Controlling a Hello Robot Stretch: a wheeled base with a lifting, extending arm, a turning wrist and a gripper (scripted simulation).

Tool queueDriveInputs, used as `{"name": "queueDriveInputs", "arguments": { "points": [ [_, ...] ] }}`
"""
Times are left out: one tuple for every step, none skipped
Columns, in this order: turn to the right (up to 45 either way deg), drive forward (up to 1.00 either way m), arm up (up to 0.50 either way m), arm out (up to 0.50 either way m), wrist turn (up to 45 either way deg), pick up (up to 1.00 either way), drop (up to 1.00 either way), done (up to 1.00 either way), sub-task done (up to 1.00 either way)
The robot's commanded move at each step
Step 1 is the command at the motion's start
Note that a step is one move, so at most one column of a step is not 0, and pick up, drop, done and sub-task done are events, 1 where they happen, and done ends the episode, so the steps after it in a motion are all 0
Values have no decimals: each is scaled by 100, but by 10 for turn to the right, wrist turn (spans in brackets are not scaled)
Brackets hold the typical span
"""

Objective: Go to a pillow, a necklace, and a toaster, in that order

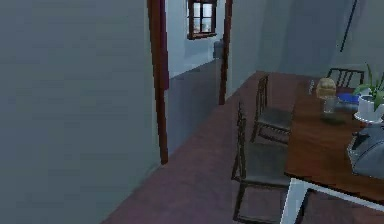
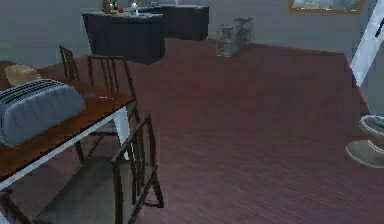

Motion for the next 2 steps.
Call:
{"name": "queueDriveInputs", "arguments": {
  "points": [
    [0,95,0,0,0,0,0,0,0],
    [450,0,0,0,0,0,0,0,0]
  ]
}}
